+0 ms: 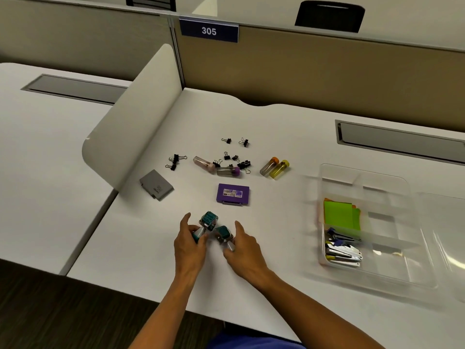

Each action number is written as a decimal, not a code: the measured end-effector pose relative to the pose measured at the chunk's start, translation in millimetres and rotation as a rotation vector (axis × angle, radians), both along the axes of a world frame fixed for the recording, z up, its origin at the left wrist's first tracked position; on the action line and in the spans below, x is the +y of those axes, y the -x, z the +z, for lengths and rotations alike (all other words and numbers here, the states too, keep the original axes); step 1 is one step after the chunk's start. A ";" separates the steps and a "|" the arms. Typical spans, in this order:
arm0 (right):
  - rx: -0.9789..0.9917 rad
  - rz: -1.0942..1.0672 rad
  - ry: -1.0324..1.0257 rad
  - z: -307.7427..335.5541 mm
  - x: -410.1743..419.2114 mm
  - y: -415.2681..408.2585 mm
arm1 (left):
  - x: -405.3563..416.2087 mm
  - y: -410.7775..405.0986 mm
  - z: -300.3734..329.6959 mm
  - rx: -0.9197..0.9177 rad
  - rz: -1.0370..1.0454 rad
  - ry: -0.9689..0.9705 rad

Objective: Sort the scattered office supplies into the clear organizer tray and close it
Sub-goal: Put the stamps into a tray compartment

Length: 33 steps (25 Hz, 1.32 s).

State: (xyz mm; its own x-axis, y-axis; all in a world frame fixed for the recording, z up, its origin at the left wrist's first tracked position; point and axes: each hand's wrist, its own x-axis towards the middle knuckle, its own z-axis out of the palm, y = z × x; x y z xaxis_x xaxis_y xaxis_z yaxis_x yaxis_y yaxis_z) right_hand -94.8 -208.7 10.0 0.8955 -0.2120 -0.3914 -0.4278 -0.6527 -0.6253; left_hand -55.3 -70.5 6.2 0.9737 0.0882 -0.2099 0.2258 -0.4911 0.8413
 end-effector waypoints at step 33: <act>-0.154 -0.425 0.093 86.2 -363.1 185.1 | -268.4 98.0 67.5 -0.222 -0.509 0.158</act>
State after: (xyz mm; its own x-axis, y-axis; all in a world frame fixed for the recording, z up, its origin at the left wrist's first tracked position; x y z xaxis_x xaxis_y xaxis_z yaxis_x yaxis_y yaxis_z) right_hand -279.9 -571.9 96.2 0.7678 -0.6007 -0.2228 -0.5765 -0.4959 -0.6495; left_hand -153.3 -338.9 73.7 0.9077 -0.4185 0.0315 -0.1960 -0.3565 0.9135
